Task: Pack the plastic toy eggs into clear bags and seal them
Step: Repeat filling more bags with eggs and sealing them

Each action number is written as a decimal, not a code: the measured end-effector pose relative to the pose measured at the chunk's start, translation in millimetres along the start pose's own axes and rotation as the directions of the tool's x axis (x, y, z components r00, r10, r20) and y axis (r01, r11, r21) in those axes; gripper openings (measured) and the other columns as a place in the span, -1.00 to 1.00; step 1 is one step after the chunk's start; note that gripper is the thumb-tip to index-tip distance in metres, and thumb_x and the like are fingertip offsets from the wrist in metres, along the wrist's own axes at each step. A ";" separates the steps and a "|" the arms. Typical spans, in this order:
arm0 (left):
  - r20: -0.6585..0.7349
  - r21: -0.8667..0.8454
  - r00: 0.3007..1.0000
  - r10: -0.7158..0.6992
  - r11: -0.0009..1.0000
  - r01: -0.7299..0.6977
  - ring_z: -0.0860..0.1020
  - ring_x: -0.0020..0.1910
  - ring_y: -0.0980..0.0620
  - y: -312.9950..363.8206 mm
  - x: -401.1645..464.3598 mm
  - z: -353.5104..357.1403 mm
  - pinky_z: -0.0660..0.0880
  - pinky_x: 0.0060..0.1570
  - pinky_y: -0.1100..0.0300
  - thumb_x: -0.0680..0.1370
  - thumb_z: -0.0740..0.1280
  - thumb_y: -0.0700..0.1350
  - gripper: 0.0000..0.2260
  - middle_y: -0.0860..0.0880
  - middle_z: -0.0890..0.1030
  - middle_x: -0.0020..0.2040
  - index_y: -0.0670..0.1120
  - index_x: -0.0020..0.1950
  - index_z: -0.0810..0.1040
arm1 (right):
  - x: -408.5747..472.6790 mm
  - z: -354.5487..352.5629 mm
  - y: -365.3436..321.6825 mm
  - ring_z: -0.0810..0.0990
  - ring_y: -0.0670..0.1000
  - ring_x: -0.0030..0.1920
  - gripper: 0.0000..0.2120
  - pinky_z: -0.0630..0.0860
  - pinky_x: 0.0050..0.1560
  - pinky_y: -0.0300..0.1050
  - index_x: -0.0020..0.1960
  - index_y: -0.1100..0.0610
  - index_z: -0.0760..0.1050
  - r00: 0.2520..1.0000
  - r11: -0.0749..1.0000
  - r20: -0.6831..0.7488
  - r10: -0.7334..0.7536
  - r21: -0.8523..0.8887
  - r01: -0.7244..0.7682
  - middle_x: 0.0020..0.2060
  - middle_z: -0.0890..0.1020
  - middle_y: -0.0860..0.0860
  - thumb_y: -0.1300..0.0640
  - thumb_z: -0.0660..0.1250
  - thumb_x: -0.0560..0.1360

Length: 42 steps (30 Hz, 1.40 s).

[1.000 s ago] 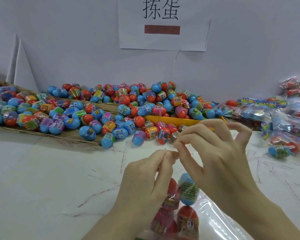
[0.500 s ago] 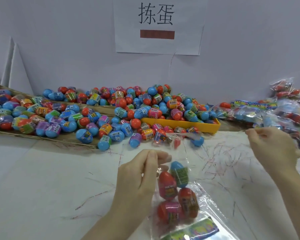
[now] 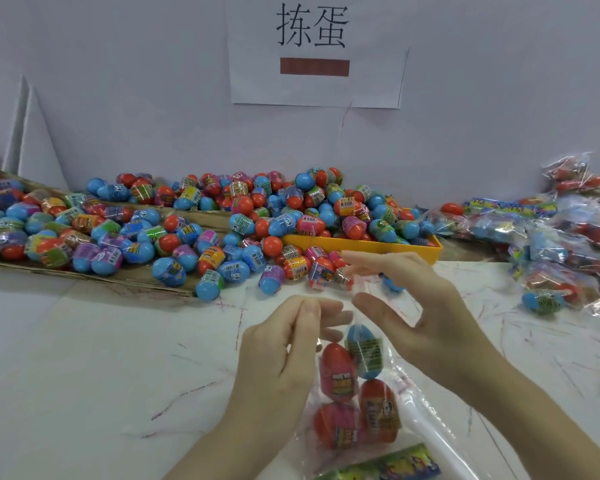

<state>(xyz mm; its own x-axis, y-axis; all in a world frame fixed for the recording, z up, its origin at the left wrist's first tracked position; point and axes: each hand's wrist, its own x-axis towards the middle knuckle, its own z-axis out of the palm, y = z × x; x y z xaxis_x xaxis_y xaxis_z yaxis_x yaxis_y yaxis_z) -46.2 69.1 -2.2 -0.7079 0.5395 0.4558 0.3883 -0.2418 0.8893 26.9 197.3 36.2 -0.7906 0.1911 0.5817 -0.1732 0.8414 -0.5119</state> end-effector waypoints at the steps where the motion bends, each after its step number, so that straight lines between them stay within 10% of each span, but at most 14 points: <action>1: 0.002 0.007 1.000 -0.003 1.000 0.002 0.64 -0.22 0.19 0.1 0.0 0.2 0.51 -0.27 0.42 0.48 0.07 0.13 -0.71 0.20 0.67 -0.18 0.08 -0.15 0.54 | 0.3 0.0 1.0 0.43 -0.20 0.00 -0.59 0.35 0.11 -0.27 0.12 -0.21 0.35 1.000 1.000 -0.022 -0.013 -0.001 0.013 -0.08 0.54 -0.26 0.18 0.35 0.40; 11: -0.056 -0.024 0.998 -0.008 1.000 0.006 0.64 -0.29 0.17 0.3 1.4 -1.7 0.49 -0.31 0.41 0.40 0.08 0.10 -0.68 0.16 0.68 -0.22 -0.02 -0.16 0.55 | 0.6 -21.3 14.5 0.61 -0.23 -0.20 -0.61 0.48 -0.14 -0.47 -0.21 -0.09 0.55 0.935 0.983 -0.316 0.162 0.133 -0.125 -0.28 0.60 -0.22 0.43 0.40 0.31; 16: -0.124 -0.040 0.991 -0.046 0.998 0.042 0.64 -0.32 0.14 -2.0 4.9 -3.8 0.49 -0.36 0.41 0.56 0.07 -0.10 -0.72 0.11 0.69 -0.27 -0.07 -0.19 0.54 | -7.9 -64.3 53.2 0.59 -0.09 -0.20 -0.64 0.44 -0.16 -0.52 0.02 0.18 0.60 0.768 0.879 -0.533 0.356 -0.088 -0.468 -0.17 0.63 0.02 0.52 0.31 0.35; 21: -0.111 -0.054 0.990 -0.092 0.995 0.087 0.64 -0.30 0.13 -1.0 4.9 -2.9 0.50 -0.36 0.39 0.54 0.07 -0.08 -0.75 0.08 0.69 -0.26 -0.06 -0.14 0.53 | -9.6 -69.6 49.4 0.16 0.06 0.44 -0.09 0.16 0.40 0.07 0.37 -0.29 0.01 0.811 0.782 -0.013 0.585 -0.256 -0.568 0.44 0.13 -0.15 -0.31 0.43 0.16; 23: -0.114 -0.050 0.989 -0.097 0.995 0.092 0.64 -0.30 0.13 -1.6 5.5 -3.3 0.50 -0.36 0.39 0.57 0.07 -0.13 -0.74 0.09 0.69 -0.26 -0.06 -0.14 0.53 | -6.4 -76.5 39.6 0.49 0.08 0.24 0.22 0.48 0.14 -0.18 0.41 -0.28 0.04 0.850 0.860 0.139 0.508 -0.023 -0.510 0.31 0.30 -0.24 -0.53 0.36 -0.18; 25: -0.112 -0.046 0.989 -0.098 0.995 0.093 0.64 -0.31 0.13 -0.6 6.0 -3.5 0.51 -0.35 0.38 0.56 0.07 -0.10 -0.75 0.10 0.69 -0.27 -0.06 -0.15 0.53 | -12.0 -84.7 36.8 0.66 0.02 -0.37 -0.08 0.59 -0.22 -0.16 0.41 -0.22 0.19 0.878 0.852 0.160 0.452 0.214 -0.477 0.26 0.48 -0.12 -0.47 0.35 0.12; 27: -0.109 -0.043 0.989 -0.097 0.995 0.093 0.64 -0.31 0.14 0.9 5.8 -2.5 0.52 -0.34 0.38 0.51 0.07 -0.03 -0.75 0.11 0.68 -0.27 -0.04 -0.15 0.53 | -5.2 -81.8 35.7 0.61 -0.04 -0.48 -0.44 0.57 0.00 -0.12 0.48 -0.14 0.01 0.709 0.644 0.040 0.704 0.385 -0.661 0.40 0.34 0.10 -0.25 -0.03 0.53; 29: -0.106 -0.039 0.989 -0.100 0.995 0.097 0.63 -0.31 0.15 0.2 5.9 -3.3 0.52 -0.34 0.37 0.51 0.07 -0.04 -0.75 0.12 0.68 -0.28 -0.04 -0.15 0.53 | -1.7 -64.6 50.7 0.64 0.02 -0.31 -0.32 0.45 0.21 0.09 0.49 -0.13 -0.11 0.536 0.534 -0.069 0.841 0.260 -0.804 0.48 0.13 0.11 -0.31 -0.23 0.41; 32: -0.094 -0.035 0.990 -0.108 0.994 0.105 0.63 -0.31 0.15 -0.4 6.6 -4.3 0.52 -0.33 0.36 0.54 0.07 -0.07 -0.75 0.11 0.68 -0.28 -0.04 -0.14 0.54 | -7.1 -72.4 54.5 0.44 -0.03 -0.65 -0.28 0.58 -0.05 0.04 0.43 -0.22 0.09 0.784 0.783 0.030 0.619 -0.090 -0.615 0.22 0.55 0.08 -0.45 -0.25 0.34; 35: -0.090 -0.003 0.990 -0.112 0.994 0.112 0.63 -0.32 0.16 -0.3 5.9 -3.8 0.52 -0.33 0.36 0.58 0.07 -0.14 -0.74 0.13 0.68 -0.28 -0.04 -0.14 0.54 | -12.9 -72.0 60.7 0.55 0.00 -0.43 -0.53 0.50 -0.07 -0.12 0.38 -0.08 0.28 0.871 0.717 -0.041 0.489 -0.550 -0.428 -0.21 0.69 0.00 -0.21 -0.09 0.56; 37: -0.086 0.003 0.990 -0.115 0.993 0.116 0.63 -0.32 0.16 -0.2 6.2 -4.3 0.52 -0.33 0.36 0.59 0.07 -0.16 -0.73 0.12 0.68 -0.28 -0.04 -0.14 0.54 | -12.2 -61.9 69.5 0.50 -0.13 -0.42 -0.66 0.47 -0.18 -0.22 0.34 -0.04 0.35 0.880 0.647 -0.212 0.426 -0.608 -0.460 -0.36 0.66 -0.03 0.07 0.15 0.57; 39: -0.085 -0.001 0.990 -0.115 0.993 0.116 0.63 -0.33 0.15 1.4 6.5 -3.9 0.53 -0.33 0.35 0.59 0.07 -0.17 -0.73 0.12 0.68 -0.29 -0.05 -0.14 0.54 | -16.6 -60.5 69.7 0.55 -0.13 -0.12 -0.33 0.43 0.06 -0.15 0.43 -0.14 0.15 0.855 0.730 -0.287 0.432 -0.446 -0.519 -0.03 0.66 0.07 0.16 0.37 0.43; 40: -0.086 0.001 0.989 -0.116 0.993 0.117 0.63 -0.33 0.15 2.0 6.4 -3.8 0.53 -0.33 0.35 0.59 0.07 -0.17 -0.73 0.12 0.68 -0.29 -0.05 -0.14 0.54 | -10.7 -59.7 63.6 0.35 -0.03 0.31 -0.05 0.23 0.33 0.11 0.45 -0.22 -0.12 0.847 0.654 -0.284 0.449 -0.542 -0.529 0.37 0.37 0.12 0.09 0.47 0.34; 42: -0.087 0.002 0.988 -0.126 0.992 0.126 0.63 -0.33 0.15 1.6 6.6 -4.2 0.52 -0.34 0.35 0.60 0.07 -0.18 -0.73 0.11 0.68 -0.29 -0.05 -0.14 0.54 | -6.6 -57.7 60.1 -0.45 -0.02 0.41 0.36 -0.20 0.34 0.34 0.27 -0.23 -0.64 0.822 0.529 -0.169 0.543 -0.691 -0.492 0.39 -0.49 -0.01 -0.11 0.57 0.15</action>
<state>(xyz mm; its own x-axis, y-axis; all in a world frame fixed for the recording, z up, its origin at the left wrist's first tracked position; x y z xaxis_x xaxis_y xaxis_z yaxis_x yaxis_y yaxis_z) -52.7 69.0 2.4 -0.7998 0.4934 0.3419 0.2968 -0.1699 0.9397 55.6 275.8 38.1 -0.6451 0.6997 0.3071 0.7031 0.7009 -0.1199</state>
